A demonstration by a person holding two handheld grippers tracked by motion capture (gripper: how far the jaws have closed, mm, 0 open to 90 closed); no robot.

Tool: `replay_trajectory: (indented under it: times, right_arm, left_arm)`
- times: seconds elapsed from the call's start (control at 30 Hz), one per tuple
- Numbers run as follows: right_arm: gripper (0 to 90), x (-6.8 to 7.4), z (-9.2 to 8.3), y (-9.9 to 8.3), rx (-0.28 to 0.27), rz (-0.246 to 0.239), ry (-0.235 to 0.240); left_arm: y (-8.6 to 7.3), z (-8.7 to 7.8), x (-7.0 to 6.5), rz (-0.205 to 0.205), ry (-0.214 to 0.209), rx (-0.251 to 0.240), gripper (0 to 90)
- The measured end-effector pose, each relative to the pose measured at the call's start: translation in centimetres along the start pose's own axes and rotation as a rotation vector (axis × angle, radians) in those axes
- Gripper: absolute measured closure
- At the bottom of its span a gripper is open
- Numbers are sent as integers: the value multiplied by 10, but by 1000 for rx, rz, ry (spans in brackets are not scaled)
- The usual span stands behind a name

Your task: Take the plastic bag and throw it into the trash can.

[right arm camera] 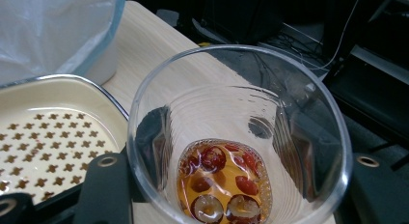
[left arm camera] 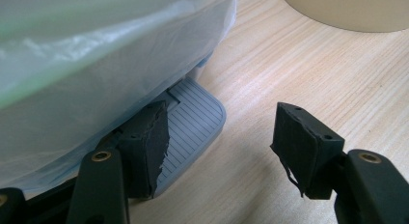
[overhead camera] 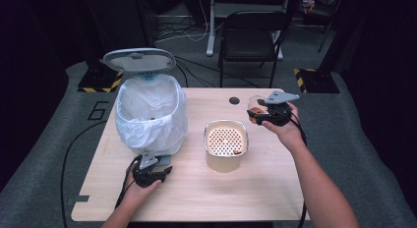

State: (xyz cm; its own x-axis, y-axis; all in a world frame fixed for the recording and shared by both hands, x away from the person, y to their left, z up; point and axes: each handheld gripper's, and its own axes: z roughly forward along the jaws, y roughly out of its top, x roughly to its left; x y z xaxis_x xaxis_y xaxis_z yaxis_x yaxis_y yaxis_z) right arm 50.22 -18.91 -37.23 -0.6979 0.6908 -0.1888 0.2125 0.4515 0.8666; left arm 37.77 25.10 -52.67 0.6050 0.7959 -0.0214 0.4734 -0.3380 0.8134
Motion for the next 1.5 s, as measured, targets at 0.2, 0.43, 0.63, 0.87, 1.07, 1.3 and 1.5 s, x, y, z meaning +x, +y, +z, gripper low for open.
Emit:
replay_trajectory:
  times: [0.2, 0.43, 0.63, 0.87, 1.07, 1.3, 1.5]
  right_arm:
    - [389, 3, -4, 9, -20, -30, 3]
    - [390, 10, -2, 10, -11, -79, -2]
    - [391, 23, -1, 17, 8, -177, -16]
    - [396, 42, -1, 30, 6, -299, -15]
    - [396, 51, 2, 35, -33, -376, -19]
    - [395, 60, 8, 33, -36, -450, -34]
    - [399, 66, 12, 29, -34, -518, -31]
  left_arm:
    - [0, 0, 0, 0, -1, 1, 374]
    - [0, 0, 0, 0, 0, 0, 374]
    - [0, 0, 0, 0, 0, -1, 374]
    - [0, 0, 0, 0, -1, 0, 374]
    - [0, 0, 0, 0, 0, -1, 374]
    - [0, 0, 0, 0, 0, 0, 374]
    - [0, 0, 0, 1, 0, 0, 374]
